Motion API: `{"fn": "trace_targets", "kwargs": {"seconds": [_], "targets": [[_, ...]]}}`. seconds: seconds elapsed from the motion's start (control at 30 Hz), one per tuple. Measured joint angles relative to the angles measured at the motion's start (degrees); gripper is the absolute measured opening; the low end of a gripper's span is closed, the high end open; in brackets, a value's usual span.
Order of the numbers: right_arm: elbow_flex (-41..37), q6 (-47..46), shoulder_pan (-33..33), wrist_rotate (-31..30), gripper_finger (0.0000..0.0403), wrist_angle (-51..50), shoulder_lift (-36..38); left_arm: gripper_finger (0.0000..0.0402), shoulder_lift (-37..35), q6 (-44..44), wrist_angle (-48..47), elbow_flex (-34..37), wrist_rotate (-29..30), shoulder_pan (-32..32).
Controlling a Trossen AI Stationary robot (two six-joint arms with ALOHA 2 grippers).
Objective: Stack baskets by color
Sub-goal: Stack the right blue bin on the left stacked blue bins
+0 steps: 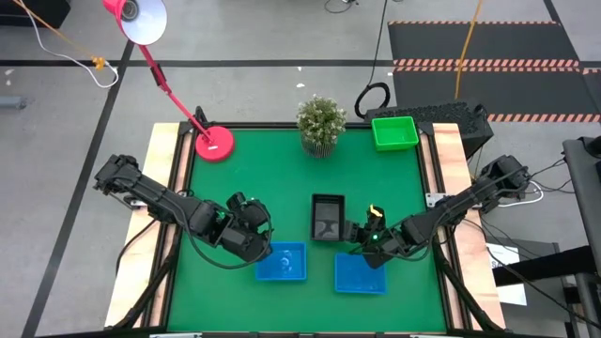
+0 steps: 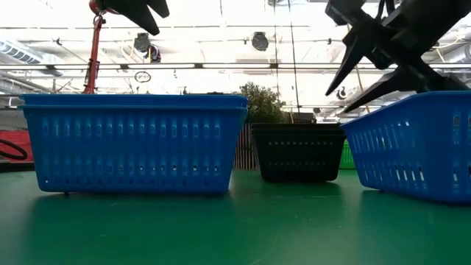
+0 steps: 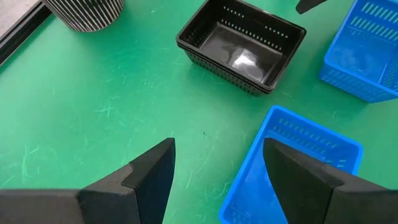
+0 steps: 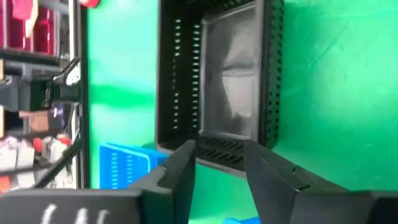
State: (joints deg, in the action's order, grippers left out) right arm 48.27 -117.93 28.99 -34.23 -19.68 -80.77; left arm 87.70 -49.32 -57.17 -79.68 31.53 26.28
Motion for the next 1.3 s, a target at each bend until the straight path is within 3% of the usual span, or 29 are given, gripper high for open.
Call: {"fn": "trace_targets", "kwargs": {"seconds": [0.27,0.73,0.97,1.3], "targets": [[0.00,10.39,0.00,3.63,0.0154,0.06,5.97,0.0246,0.00,-0.09,0.02,0.00,0.02,0.00],[0.04,14.90,2.56,26.96,0.0155,-9.59,16.76,0.0246,0.00,-3.14,0.35,0.00,0.07,0.00],[0.04,11.44,7.76,26.81,0.0155,-13.24,18.38,0.0246,0.00,-9.10,4.36,0.00,-4.88,0.00],[-4.69,3.04,14.81,26.65,0.0155,-14.25,18.29,0.0246,0.07,-9.70,13.23,0.00,-5.53,-0.02]]}}
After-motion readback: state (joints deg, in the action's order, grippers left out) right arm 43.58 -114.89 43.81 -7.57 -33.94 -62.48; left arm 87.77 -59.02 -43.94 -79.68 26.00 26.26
